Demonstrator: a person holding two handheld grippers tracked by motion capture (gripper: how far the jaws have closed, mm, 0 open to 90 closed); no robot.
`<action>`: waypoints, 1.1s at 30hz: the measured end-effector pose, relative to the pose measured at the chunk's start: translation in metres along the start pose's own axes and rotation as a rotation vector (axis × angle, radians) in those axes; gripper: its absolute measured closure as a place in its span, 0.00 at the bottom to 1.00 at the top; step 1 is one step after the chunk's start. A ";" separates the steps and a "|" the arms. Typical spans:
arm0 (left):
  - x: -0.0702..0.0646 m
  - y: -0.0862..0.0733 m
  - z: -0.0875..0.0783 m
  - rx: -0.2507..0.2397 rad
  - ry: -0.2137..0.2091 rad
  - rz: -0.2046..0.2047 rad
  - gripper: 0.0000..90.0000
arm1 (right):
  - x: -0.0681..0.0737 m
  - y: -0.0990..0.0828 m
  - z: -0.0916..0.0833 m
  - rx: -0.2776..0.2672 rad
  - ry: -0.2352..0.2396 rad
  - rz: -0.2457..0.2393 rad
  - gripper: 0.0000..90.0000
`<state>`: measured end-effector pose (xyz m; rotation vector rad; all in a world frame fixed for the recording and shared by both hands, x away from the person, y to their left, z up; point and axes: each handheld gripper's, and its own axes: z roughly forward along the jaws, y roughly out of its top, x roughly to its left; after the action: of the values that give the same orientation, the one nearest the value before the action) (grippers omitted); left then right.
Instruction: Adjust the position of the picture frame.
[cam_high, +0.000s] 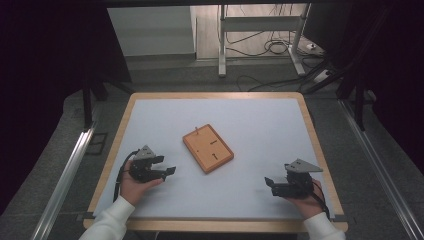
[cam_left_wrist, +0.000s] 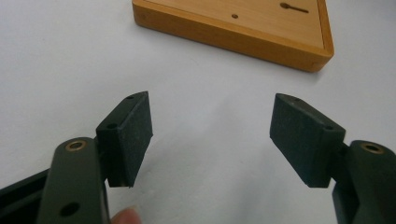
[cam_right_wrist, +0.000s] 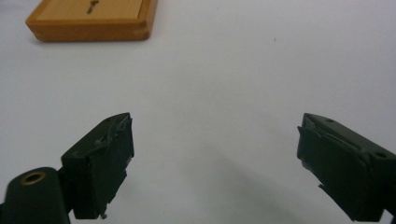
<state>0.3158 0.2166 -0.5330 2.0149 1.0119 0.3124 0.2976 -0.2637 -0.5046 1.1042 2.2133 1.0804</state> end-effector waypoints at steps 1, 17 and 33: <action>0.000 0.000 0.000 0.001 0.006 0.003 0.33 | 0.000 0.001 -0.001 -0.021 -0.016 -0.008 0.19; 0.000 -0.005 -0.007 -0.017 0.023 -0.020 0.33 | 0.009 -0.002 0.003 0.018 0.013 -0.036 0.20; -0.003 0.009 -0.008 -0.006 0.011 0.009 0.35 | 0.011 -0.003 0.006 0.046 0.012 -0.053 0.21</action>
<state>0.3138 0.2160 -0.5207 2.0145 1.0085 0.3317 0.2943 -0.2533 -0.5110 1.0547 2.2748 1.0214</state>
